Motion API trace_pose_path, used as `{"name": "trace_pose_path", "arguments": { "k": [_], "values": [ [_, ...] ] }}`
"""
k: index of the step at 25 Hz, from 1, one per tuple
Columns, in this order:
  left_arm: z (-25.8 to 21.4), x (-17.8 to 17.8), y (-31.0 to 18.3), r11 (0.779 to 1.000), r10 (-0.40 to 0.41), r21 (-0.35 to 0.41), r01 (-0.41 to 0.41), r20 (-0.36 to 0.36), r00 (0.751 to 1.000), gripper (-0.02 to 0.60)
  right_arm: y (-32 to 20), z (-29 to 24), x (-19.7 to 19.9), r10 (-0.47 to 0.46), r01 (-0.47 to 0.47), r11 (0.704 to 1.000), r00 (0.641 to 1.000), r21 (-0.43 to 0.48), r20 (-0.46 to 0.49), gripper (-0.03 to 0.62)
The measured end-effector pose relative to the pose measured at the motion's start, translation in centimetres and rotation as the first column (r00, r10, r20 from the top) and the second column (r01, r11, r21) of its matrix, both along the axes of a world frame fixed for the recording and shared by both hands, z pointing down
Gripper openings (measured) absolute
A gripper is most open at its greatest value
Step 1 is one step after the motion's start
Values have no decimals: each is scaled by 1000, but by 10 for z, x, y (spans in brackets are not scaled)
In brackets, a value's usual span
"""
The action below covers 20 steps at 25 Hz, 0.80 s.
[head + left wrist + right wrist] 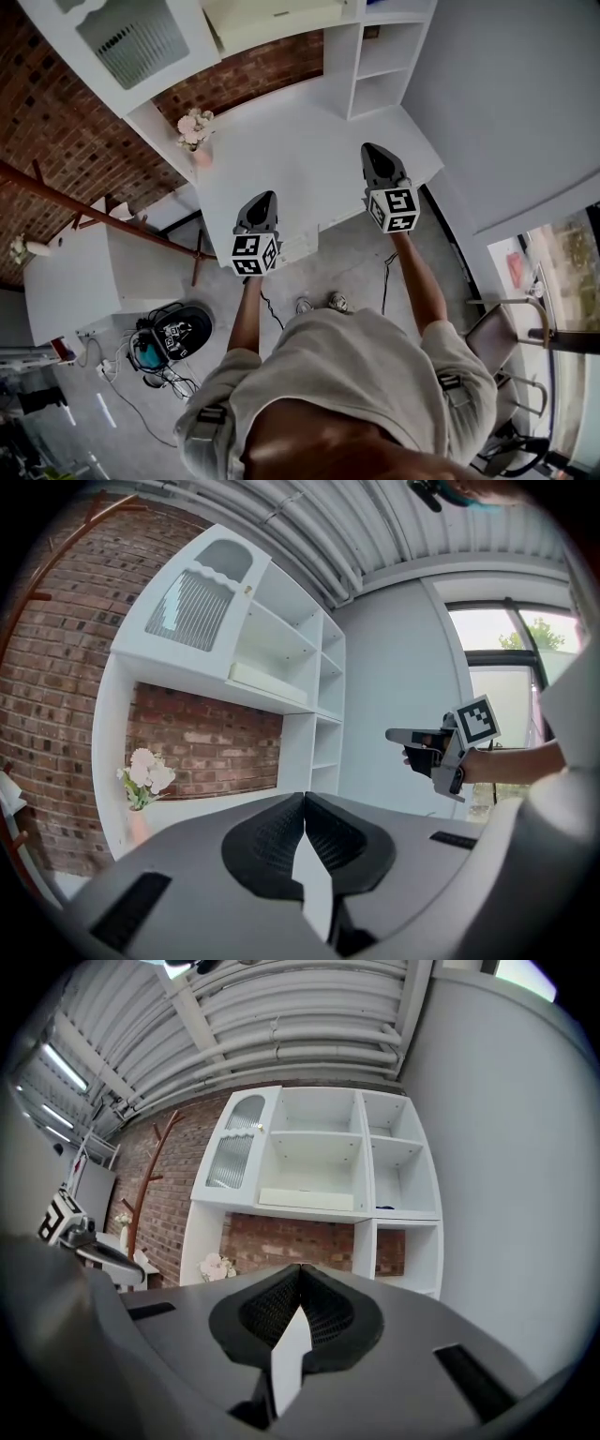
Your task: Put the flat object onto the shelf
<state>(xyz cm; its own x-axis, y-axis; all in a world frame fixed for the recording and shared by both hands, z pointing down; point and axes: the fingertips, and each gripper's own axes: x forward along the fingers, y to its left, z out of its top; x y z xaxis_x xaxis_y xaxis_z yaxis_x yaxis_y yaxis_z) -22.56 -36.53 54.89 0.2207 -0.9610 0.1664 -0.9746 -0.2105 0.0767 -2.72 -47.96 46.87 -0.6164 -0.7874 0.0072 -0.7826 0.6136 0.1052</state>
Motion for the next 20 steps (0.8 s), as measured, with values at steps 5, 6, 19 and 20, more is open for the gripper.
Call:
{"name": "trace_pose_path", "arguments": {
  "k": [5,6,19,20],
  "values": [
    [3,1,-2,1000,5,-12,-5,23,1000,17,19,23,20,23,-21,1000,995,19,-94,28],
    [3,1,-2,1000,6,-12,-6,24,1000,17,23,26,24,26,-24,1000,994,16,-102,28],
    [13,-7,0,999,-13,-36,14,17,1000,17,48,63,62,110,-116,991,990,-61,-89,28],
    [14,-6,0,999,-15,-37,16,15,1000,17,48,64,63,113,-119,991,990,-63,-90,28]
  ]
}}
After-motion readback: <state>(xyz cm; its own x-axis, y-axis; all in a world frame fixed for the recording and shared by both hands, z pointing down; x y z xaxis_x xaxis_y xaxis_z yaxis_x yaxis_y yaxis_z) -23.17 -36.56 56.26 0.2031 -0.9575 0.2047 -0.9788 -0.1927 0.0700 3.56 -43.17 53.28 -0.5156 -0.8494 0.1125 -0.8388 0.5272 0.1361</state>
